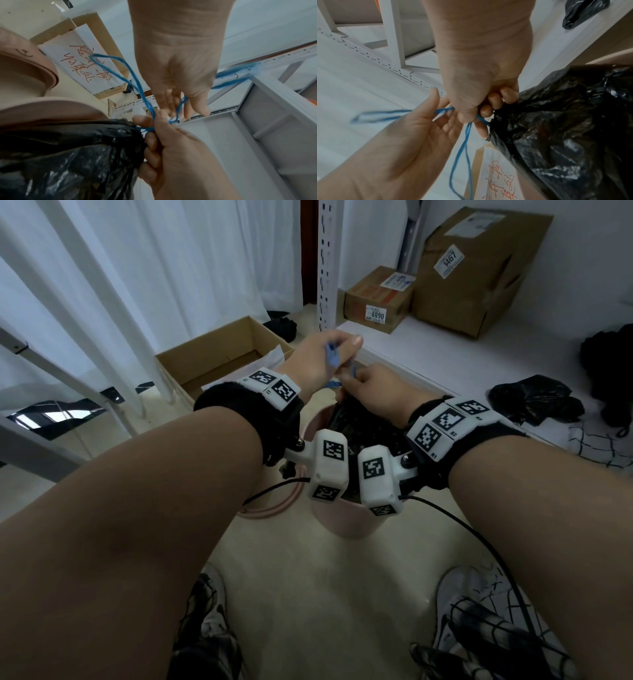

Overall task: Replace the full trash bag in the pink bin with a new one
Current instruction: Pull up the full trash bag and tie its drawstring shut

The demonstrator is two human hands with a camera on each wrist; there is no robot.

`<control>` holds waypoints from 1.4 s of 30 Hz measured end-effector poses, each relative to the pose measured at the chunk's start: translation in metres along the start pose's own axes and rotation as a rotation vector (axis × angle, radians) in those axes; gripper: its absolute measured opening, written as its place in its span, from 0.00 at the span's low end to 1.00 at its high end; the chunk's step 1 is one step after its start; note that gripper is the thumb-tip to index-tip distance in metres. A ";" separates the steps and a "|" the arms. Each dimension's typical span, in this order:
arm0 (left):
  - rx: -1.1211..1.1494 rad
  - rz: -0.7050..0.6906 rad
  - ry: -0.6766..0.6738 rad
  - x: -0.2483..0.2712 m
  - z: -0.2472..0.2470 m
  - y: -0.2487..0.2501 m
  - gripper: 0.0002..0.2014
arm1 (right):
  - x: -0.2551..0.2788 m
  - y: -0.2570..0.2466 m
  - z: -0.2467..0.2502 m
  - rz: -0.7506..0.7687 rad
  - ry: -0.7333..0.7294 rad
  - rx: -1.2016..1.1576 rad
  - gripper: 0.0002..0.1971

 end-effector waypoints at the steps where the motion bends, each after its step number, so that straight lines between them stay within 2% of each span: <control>1: -0.094 -0.015 -0.011 -0.001 0.000 -0.002 0.10 | -0.001 0.006 0.003 -0.031 0.014 -0.015 0.20; 3: -0.227 0.031 -0.087 0.000 -0.006 -0.013 0.12 | -0.003 0.014 0.008 -0.070 0.035 -0.095 0.21; 6: -0.317 0.094 -0.234 0.006 -0.021 -0.023 0.19 | -0.002 0.023 0.015 -0.134 0.056 -0.190 0.18; 10: -0.558 0.193 -0.243 0.010 -0.019 -0.026 0.24 | -0.003 0.028 0.019 -0.147 0.036 -0.167 0.20; 13: -0.565 0.227 -0.320 0.013 -0.027 -0.029 0.26 | -0.006 0.026 0.026 -0.125 0.055 -0.095 0.23; 15: -0.515 0.278 -0.290 0.013 -0.023 -0.029 0.24 | -0.006 0.028 0.028 -0.122 0.038 -0.094 0.22; 17: -0.446 0.328 -0.137 0.008 -0.006 -0.028 0.22 | -0.006 0.036 0.025 -0.158 -0.001 -0.122 0.20; 19: -0.373 0.284 0.023 0.003 0.009 -0.021 0.22 | -0.007 0.043 0.024 -0.179 -0.020 -0.082 0.21; 21: -0.379 0.217 0.071 0.001 0.012 -0.014 0.23 | -0.008 0.045 0.024 -0.171 -0.039 -0.010 0.21; 23: -0.459 0.236 0.048 0.000 0.011 -0.017 0.20 | -0.006 0.043 0.025 -0.142 -0.071 0.001 0.21; 24: -0.529 0.272 -0.009 0.001 0.009 -0.021 0.18 | -0.005 0.043 0.026 -0.133 -0.077 -0.016 0.20; 27: -0.622 0.358 -0.305 0.014 -0.006 -0.039 0.10 | -0.001 0.049 0.025 -0.154 -0.096 -0.190 0.15; 28: -0.591 0.337 -0.347 0.017 -0.009 -0.040 0.07 | 0.000 0.049 0.024 -0.148 -0.111 -0.215 0.15; 30: -0.539 0.232 -0.321 0.019 -0.013 -0.032 0.04 | 0.001 0.044 0.021 -0.125 -0.170 -0.168 0.14; 31: -0.495 0.194 -0.310 0.019 -0.015 -0.029 0.05 | 0.000 0.041 0.021 -0.112 -0.190 -0.125 0.14; 34: -0.305 0.158 -0.346 0.020 -0.028 -0.024 0.07 | -0.003 0.035 0.028 -0.080 -0.152 -0.097 0.12; 37: -0.323 0.140 -0.295 0.017 -0.031 -0.020 0.07 | -0.004 0.036 0.032 -0.065 -0.092 -0.209 0.06; 40: -0.374 0.088 -0.195 0.011 -0.031 -0.016 0.08 | -0.004 0.039 0.032 -0.068 -0.074 -0.401 0.05; 42: -0.373 0.115 -0.169 0.007 -0.030 -0.021 0.07 | -0.002 0.037 0.033 -0.074 -0.054 -0.463 0.06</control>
Point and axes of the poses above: each hand's wrist, its own x-axis away from the middle knuckle, its own z-axis out of the back of the hand, y = z × x, the point moved 9 cm from there along -x, towards the middle knuckle, and after that the axes turned 9 degrees about -x, right-handed, at the moved point
